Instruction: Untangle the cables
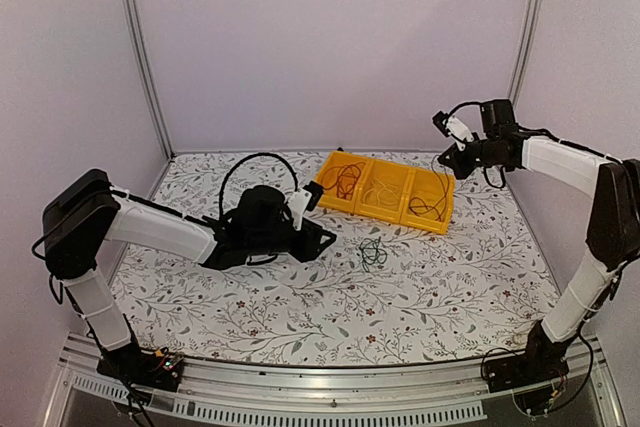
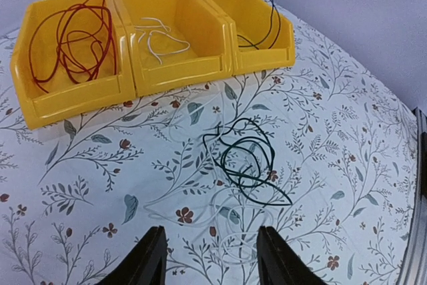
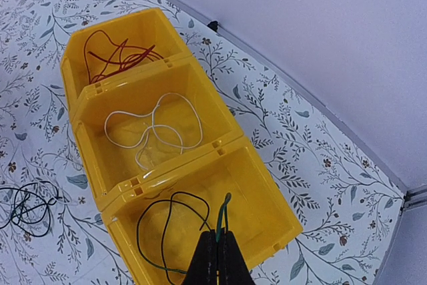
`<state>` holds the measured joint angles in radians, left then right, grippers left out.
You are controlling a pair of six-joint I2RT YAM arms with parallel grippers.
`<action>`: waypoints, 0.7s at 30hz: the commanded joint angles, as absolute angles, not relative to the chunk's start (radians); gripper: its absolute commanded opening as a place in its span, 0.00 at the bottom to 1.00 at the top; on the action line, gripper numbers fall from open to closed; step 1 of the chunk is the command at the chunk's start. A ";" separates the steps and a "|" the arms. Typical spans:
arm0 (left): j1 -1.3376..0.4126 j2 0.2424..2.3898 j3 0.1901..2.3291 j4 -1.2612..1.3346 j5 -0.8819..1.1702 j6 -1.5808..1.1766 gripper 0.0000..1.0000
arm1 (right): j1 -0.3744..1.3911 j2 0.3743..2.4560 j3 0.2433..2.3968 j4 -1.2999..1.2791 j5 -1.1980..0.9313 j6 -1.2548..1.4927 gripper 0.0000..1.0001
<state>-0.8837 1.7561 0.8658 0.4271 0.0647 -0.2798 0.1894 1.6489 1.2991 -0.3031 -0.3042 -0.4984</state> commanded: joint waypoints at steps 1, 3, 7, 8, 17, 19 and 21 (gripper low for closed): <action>-0.891 1.732 0.876 0.407 0.048 -0.270 0.49 | 0.189 1.743 1.356 -0.373 -0.333 -0.508 0.00; -0.891 1.732 0.878 0.401 0.044 -0.269 0.49 | 0.188 1.804 1.389 -0.409 -0.351 -0.508 0.00; -0.892 1.730 0.884 0.383 0.032 -0.268 0.49 | 0.189 1.907 1.456 -0.477 -0.365 -0.498 0.00; -0.891 1.729 0.884 0.381 0.030 -0.269 0.49 | 0.190 1.928 1.472 -0.491 -0.362 -0.496 0.00; -0.892 1.722 0.882 0.371 0.016 -0.278 0.49 | 0.192 2.074 1.541 -0.524 -0.306 -0.503 0.00; -0.891 1.724 0.885 0.368 0.014 -0.280 0.49 | 0.196 2.092 1.551 -0.530 -0.293 -0.506 0.00; -0.892 1.726 0.891 0.363 0.014 -0.281 0.49 | 0.201 2.091 1.552 -0.532 -0.289 -0.511 0.00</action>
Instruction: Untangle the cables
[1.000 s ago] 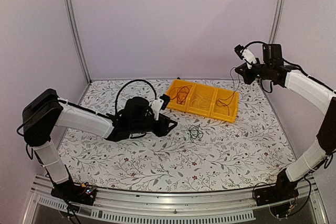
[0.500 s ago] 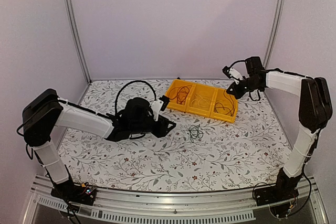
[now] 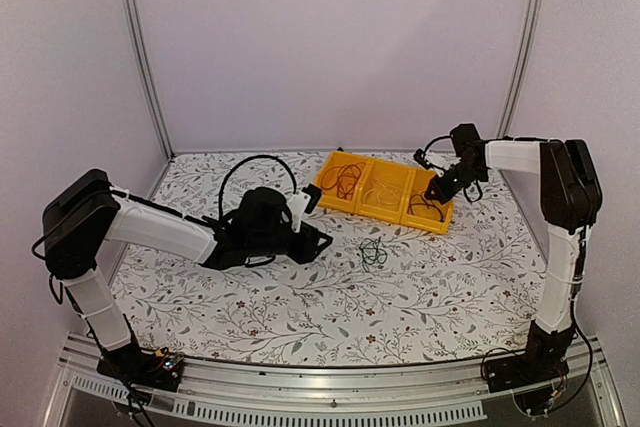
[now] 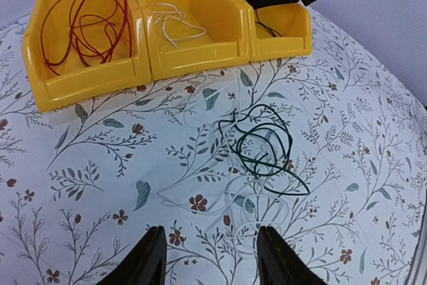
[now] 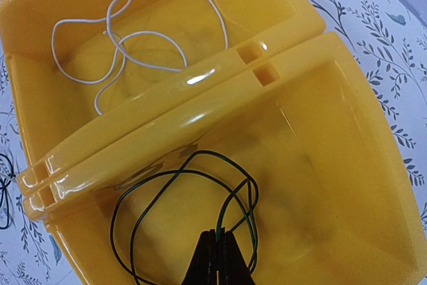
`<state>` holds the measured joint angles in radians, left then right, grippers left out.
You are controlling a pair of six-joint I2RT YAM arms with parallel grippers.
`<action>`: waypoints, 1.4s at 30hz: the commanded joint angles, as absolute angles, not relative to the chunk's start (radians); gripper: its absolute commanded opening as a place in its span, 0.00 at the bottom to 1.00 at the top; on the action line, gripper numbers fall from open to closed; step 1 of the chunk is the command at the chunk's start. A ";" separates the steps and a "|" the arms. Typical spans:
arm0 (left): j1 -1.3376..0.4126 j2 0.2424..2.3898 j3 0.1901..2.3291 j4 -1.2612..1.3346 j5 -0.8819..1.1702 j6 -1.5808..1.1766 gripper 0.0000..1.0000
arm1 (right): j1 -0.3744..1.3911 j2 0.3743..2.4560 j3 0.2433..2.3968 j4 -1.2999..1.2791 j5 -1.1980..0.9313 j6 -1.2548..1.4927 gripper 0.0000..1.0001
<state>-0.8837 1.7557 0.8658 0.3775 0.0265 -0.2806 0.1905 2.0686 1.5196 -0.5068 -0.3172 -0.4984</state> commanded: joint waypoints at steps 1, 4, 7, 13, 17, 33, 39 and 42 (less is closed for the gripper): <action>-0.892 1.727 0.892 0.360 0.014 -0.279 0.49 | 0.205 2.087 1.554 -0.534 -0.288 -0.513 0.00; -0.892 1.729 0.899 0.352 0.017 -0.265 0.49 | 0.214 2.057 1.565 -0.556 -0.287 -0.521 0.04; -0.887 1.736 0.924 0.325 0.018 -0.260 0.50 | 0.224 2.009 1.574 -0.581 -0.255 -0.533 0.16; -0.876 1.793 1.033 0.179 0.070 -0.278 0.50 | 0.242 1.880 1.511 -0.603 -0.186 -0.586 0.38; -0.874 1.812 1.069 0.137 0.101 -0.287 0.49 | 0.276 1.781 1.439 -0.605 -0.190 -0.617 0.40; -0.852 1.867 1.182 -0.070 0.127 -0.371 0.46 | 0.569 1.920 1.463 -0.597 -0.296 -0.595 0.20; -0.849 1.811 1.132 -0.087 0.111 -0.385 0.47 | 0.572 2.067 1.591 -0.603 -0.189 -0.534 0.24; -0.848 1.795 1.109 -0.094 0.108 -0.393 0.47 | 0.572 2.089 1.597 -0.589 -0.182 -0.540 0.26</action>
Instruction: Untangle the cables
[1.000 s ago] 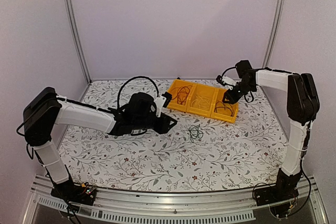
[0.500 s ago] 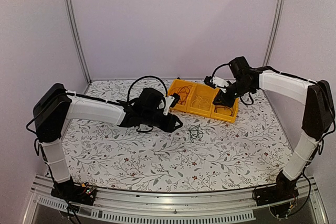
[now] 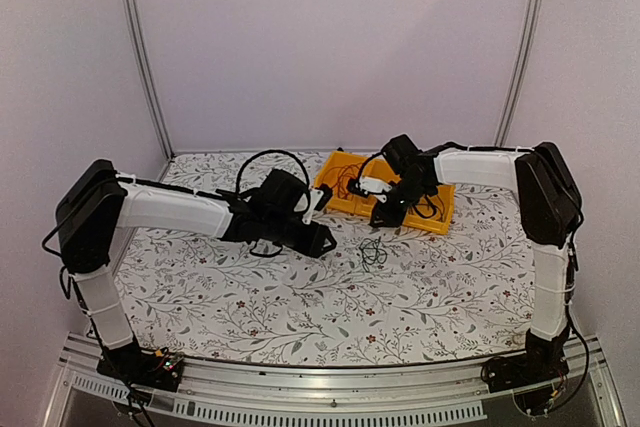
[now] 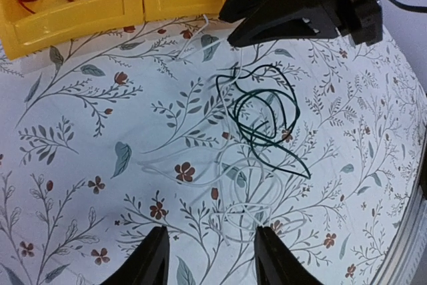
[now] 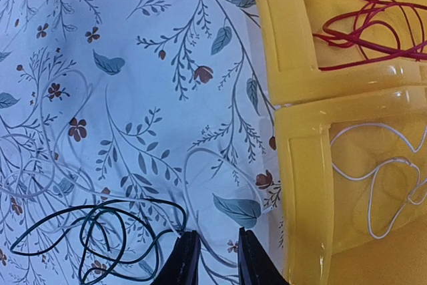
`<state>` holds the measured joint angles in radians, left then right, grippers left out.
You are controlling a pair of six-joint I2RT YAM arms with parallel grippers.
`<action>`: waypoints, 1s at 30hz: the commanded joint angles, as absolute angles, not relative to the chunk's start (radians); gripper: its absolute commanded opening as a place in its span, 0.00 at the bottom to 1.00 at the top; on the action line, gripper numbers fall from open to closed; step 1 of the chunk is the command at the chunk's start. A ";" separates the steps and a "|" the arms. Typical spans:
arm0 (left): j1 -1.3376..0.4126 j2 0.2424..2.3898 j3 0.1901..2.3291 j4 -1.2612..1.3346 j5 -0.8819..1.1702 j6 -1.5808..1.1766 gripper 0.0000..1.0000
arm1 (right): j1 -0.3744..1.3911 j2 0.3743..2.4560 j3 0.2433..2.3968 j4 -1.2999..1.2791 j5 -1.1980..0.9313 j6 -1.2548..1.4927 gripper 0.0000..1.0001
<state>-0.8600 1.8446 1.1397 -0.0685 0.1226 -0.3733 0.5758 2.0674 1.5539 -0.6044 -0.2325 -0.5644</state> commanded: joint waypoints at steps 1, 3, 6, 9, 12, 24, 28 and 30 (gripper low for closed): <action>-0.849 1.791 1.103 -0.096 0.107 -0.395 0.47 | 0.572 2.097 1.599 -0.592 -0.187 -0.544 0.26; -0.849 1.787 1.097 -0.101 0.103 -0.399 0.47 | 0.572 2.117 1.604 -0.598 -0.194 -0.552 0.26; -0.849 1.781 1.094 -0.102 0.096 -0.405 0.47 | 0.572 2.143 1.615 -0.623 -0.211 -0.568 0.24; -0.849 1.779 1.092 -0.099 0.084 -0.407 0.47 | 0.573 2.154 1.618 -0.642 -0.227 -0.578 0.11; -0.852 1.776 1.089 -0.077 0.036 -0.409 0.48 | 0.572 2.113 1.615 -0.644 -0.234 -0.580 0.00; -0.878 1.809 1.068 0.469 0.125 -0.231 0.66 | 0.572 1.878 1.734 -0.740 -0.515 -0.464 0.00; -0.888 1.947 1.115 0.622 0.115 -0.239 0.68 | 0.574 1.874 1.782 -0.764 -0.567 -0.427 0.00; -0.890 2.034 1.157 0.704 0.120 -0.251 0.67 | 0.574 1.866 1.810 -0.793 -0.592 -0.421 0.00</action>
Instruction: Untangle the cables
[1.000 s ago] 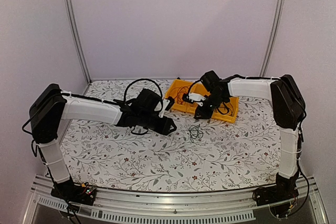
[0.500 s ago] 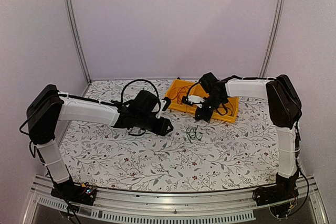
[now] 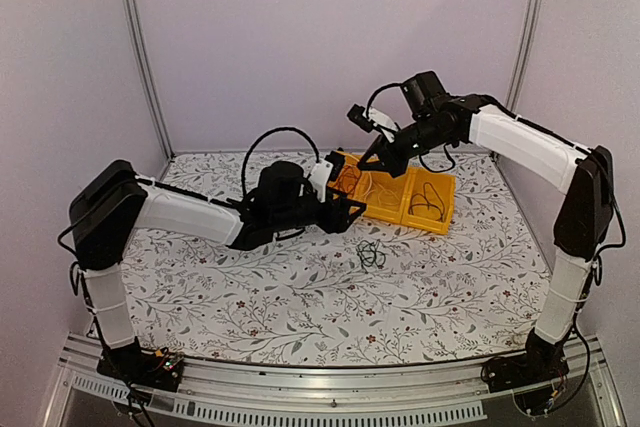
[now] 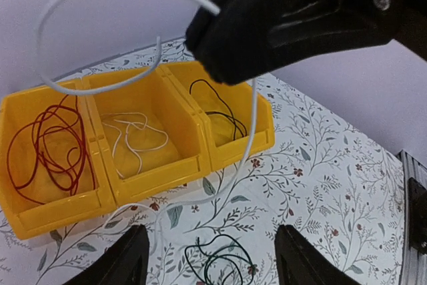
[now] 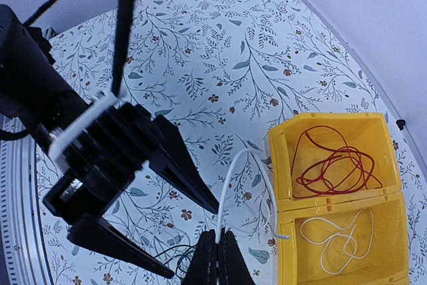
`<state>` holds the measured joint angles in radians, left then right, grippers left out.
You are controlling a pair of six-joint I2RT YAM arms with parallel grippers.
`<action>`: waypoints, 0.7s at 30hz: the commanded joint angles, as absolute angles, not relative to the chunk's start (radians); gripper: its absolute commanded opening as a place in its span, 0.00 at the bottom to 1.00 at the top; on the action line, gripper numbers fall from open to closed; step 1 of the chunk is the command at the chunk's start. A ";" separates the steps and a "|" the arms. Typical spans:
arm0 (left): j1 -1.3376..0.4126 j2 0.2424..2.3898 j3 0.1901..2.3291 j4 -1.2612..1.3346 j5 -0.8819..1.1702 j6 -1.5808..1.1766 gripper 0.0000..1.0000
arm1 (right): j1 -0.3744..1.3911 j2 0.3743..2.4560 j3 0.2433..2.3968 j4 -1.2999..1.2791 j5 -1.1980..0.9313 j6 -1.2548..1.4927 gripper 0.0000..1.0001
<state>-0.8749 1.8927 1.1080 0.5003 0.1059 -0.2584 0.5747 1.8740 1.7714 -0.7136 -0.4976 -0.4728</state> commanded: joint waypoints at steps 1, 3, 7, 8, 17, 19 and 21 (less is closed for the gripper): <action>-0.890 2.081 1.190 0.718 0.142 -0.250 0.67 | 0.574 1.860 1.829 -0.806 -0.604 -0.419 0.00; -0.888 2.164 1.267 0.712 0.220 -0.237 0.61 | 0.574 1.849 1.868 -0.835 -0.634 -0.417 0.00; -0.850 2.242 1.271 0.779 0.233 -0.348 0.35 | 0.574 1.815 1.950 -0.852 -0.685 -0.410 0.00; -0.845 2.244 1.246 0.799 0.235 -0.356 0.29 | 0.574 1.799 1.970 -0.851 -0.691 -0.405 0.00; -0.830 2.211 1.097 0.773 0.273 -0.364 0.03 | 0.574 1.740 2.260 -0.809 -0.648 -0.335 0.00; -0.831 2.194 1.076 0.750 0.271 -0.358 0.03 | 0.574 1.732 2.267 -0.786 -0.628 -0.336 0.00; -0.831 2.171 1.063 0.711 0.261 -0.343 0.06 | 0.574 1.726 2.262 -0.762 -0.605 -0.342 0.00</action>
